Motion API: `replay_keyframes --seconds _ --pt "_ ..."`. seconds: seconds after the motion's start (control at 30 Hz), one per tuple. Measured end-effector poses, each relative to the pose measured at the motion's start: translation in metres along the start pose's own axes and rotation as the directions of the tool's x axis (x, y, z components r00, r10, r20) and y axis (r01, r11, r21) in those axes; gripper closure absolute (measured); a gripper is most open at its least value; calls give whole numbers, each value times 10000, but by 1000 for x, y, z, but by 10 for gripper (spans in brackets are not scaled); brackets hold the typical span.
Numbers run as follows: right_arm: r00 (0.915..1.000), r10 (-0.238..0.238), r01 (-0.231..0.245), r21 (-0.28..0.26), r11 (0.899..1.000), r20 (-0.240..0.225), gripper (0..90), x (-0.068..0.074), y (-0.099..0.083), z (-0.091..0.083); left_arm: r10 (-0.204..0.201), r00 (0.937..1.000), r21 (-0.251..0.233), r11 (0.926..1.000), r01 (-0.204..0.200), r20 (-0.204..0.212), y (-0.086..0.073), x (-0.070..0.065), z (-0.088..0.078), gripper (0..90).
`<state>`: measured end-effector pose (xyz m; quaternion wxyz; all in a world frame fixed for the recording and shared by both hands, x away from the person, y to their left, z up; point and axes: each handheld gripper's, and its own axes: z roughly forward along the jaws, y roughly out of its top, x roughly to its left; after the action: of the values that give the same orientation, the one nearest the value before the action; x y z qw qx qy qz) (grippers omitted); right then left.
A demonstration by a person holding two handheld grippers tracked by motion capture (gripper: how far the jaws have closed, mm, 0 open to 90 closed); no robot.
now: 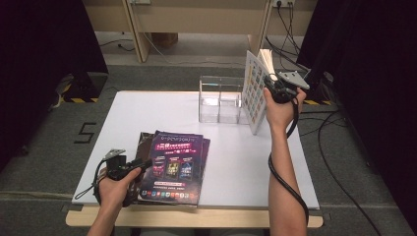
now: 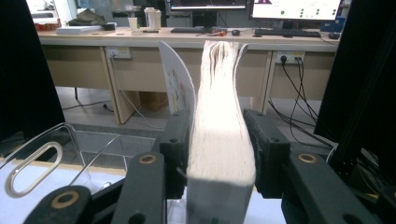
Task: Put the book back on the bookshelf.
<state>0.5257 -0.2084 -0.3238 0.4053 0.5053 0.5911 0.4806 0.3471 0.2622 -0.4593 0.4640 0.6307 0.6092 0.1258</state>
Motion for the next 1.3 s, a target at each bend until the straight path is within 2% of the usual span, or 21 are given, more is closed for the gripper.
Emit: replay_keyframes --seconds 0.13,0.5,0.67,0.93,1.3 --pt "10000 -92 92 -5 10000 -4 616 -1 0 -3 -11 10000 18 10000 11 -1 0 0 0 481" --pt "9996 116 -122 -213 9997 -274 543 1 2 -19 -16 10000 -79 10000 16 -12 1 -1 -2 477" --pt "9995 13 -22 -290 9996 -308 539 3 3 -27 -2 10000 -117 9999 2 11 2 -2 -1 474" --pt "9996 42 -47 -173 9998 -282 536 3 1 -36 96 9999 -97 9999 -96 33 4 -3 1 470" --pt "9986 102 -101 14 9999 -512 539 2 -5 -52 155 9999 -36 9999 -155 59 5 -5 4 463"
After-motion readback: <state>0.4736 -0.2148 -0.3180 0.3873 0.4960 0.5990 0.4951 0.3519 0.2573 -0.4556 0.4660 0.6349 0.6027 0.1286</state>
